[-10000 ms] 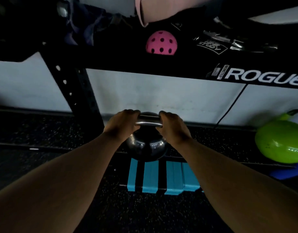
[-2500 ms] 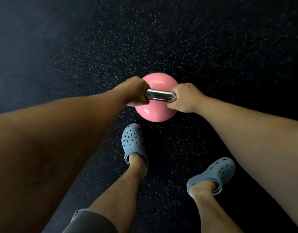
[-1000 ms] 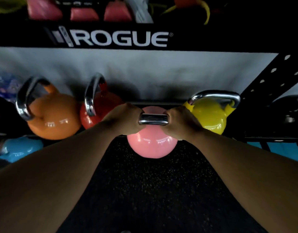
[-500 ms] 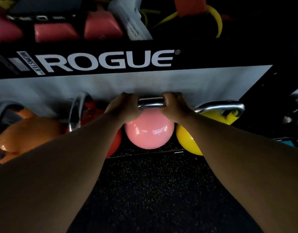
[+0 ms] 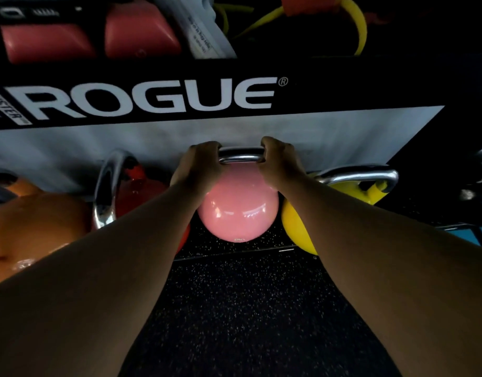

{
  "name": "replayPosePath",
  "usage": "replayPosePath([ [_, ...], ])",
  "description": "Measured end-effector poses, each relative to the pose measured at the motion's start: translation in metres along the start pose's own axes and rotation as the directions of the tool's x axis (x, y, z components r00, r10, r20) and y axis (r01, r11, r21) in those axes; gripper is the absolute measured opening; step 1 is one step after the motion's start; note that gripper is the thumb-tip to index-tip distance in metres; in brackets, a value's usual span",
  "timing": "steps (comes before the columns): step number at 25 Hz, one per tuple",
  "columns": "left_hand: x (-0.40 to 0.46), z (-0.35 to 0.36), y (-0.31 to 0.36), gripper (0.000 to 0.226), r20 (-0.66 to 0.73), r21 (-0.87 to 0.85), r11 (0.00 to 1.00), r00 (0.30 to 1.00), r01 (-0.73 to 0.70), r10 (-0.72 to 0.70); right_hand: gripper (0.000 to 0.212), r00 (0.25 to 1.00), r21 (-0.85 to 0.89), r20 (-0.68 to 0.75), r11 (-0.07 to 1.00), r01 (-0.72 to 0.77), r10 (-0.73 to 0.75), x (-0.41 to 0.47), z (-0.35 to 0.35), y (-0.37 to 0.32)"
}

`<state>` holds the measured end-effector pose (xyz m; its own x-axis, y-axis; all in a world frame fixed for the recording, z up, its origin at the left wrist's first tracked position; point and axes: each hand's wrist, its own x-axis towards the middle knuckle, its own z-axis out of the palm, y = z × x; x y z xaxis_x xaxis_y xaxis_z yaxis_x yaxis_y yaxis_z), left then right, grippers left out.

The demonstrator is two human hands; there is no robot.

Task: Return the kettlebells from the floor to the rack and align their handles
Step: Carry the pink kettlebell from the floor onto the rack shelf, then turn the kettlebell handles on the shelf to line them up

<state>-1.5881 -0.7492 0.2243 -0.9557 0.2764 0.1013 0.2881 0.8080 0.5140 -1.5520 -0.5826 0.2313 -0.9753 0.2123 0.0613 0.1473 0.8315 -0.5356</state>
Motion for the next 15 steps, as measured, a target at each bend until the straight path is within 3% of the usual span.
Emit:
replayPosePath([
  [1, 0.000, 0.000, 0.001, 0.017, -0.003, 0.006, 1.000, 1.000, 0.003, -0.003, 0.008, 0.999, -0.008, 0.031, 1.000, -0.013, 0.013, 0.001, -0.002, -0.001],
  [4, 0.002, -0.011, 0.006, 0.031, 0.104, 0.036, 0.999, 0.994, 0.018, -0.022, 0.043, 0.984, 0.043, 0.171, 0.997, -0.059, 0.051, -0.003, -0.013, -0.003],
  [7, -0.001, -0.026, 0.011, 0.056, 0.232, 0.176, 0.982, 0.972, -0.074, 0.032, 0.065, 0.970, -0.004, 0.238, 0.999, 0.040, -0.038, -0.018, -0.024, 0.004],
  [11, -0.029, -0.025, 0.035, 0.088, 0.250, 0.295, 0.934, 0.960, -0.199, 0.126, 0.056, 0.980, -0.124, 0.186, 0.988, 0.091, -0.067, -0.049, -0.056, 0.022],
  [15, -0.056, -0.015, 0.076, 0.084, 0.187, 0.398, 0.851, 0.939, -0.342, 0.289, 0.046, 0.963, -0.346, 0.105, 0.899, 0.270, -0.249, -0.086, -0.099, 0.054],
])
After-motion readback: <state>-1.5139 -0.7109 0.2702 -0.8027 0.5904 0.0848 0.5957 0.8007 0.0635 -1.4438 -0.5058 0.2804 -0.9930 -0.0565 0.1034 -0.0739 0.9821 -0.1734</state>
